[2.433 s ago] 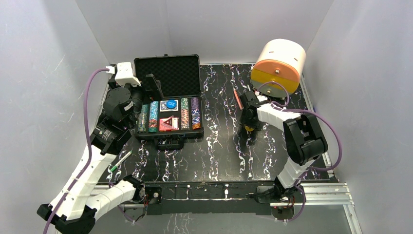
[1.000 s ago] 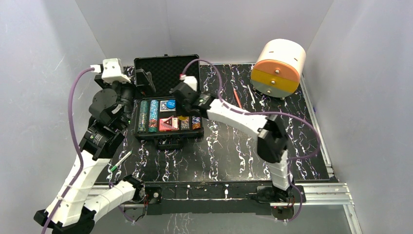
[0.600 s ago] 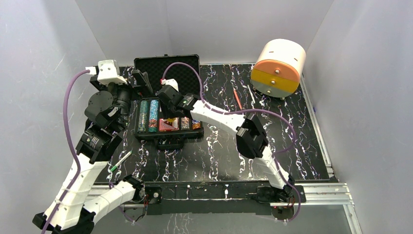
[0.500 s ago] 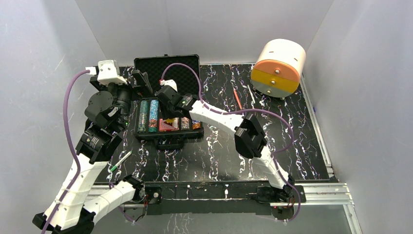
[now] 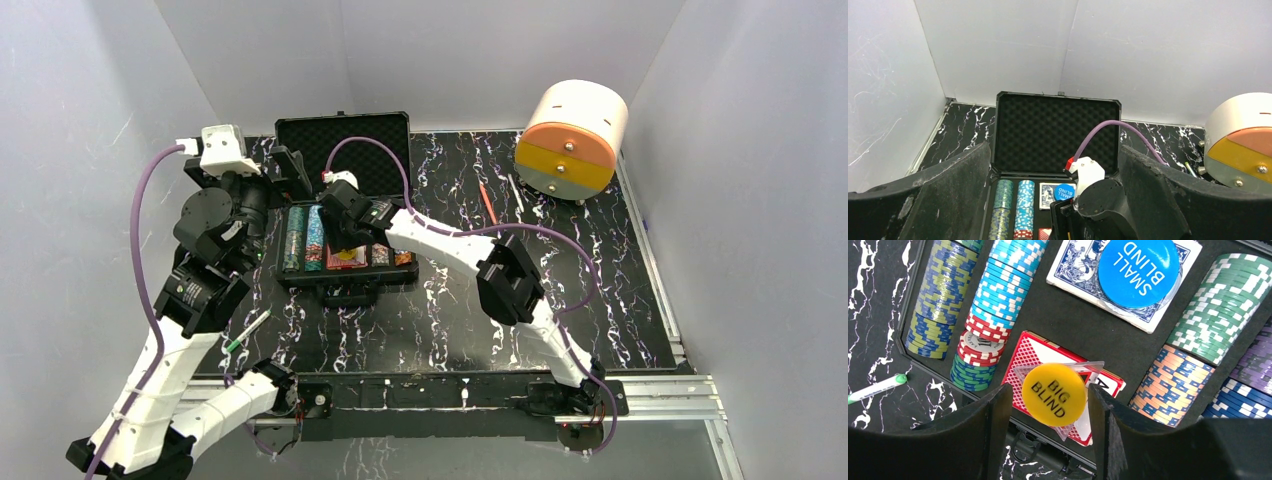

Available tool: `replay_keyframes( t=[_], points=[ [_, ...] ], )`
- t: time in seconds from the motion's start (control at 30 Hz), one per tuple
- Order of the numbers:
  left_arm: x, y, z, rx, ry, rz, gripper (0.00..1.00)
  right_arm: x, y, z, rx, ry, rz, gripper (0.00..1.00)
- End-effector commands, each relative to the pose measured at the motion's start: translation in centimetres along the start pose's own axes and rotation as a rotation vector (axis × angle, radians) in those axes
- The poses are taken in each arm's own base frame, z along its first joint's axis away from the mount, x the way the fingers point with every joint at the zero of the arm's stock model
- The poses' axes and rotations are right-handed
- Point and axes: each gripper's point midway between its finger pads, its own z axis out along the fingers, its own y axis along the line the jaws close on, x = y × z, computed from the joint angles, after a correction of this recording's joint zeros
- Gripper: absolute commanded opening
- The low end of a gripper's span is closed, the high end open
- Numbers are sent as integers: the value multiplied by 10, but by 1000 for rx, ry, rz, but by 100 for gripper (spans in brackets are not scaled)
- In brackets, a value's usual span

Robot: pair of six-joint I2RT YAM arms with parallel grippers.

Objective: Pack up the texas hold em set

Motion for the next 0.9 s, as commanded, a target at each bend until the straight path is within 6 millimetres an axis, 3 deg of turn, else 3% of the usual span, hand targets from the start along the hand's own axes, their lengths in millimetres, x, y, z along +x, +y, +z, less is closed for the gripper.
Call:
replay_keyframes(
  t=[0.0, 0.2, 0.4, 0.53, 0.63, 0.73, 0.77, 0.8, 0.87],
  points=[
    [-24, 10, -11, -20, -55, -17, 98, -19, 16, -2, -53, -52, -7, 67],
    [-31, 12, -11, -29, -63, -3, 98, -32, 14, -13, -52, -77, 23, 77],
    [-23, 5, -3, -18, 2, 50, 98, -67, 2, -50, -106, -156, 115, 78],
    [22, -9, 21, -11, 150, 121, 98, -72, -22, -76, -145, -194, 193, 79],
    [57, -21, 41, -11, 247, 146, 98, -68, -50, -92, -135, -220, 245, 79],
    [79, -29, 64, 17, 314, 99, 98, -64, -78, -113, -126, -265, 281, 80],
    [84, -23, 74, 2, 335, 81, 98, -54, -89, -110, -105, -253, 288, 81],
    [93, -25, 83, 37, 373, 38, 98, -56, -95, -125, -104, -278, 295, 81],
    [110, -16, 100, 49, 429, -22, 98, -42, -110, -130, -76, -269, 302, 82]
  ],
)
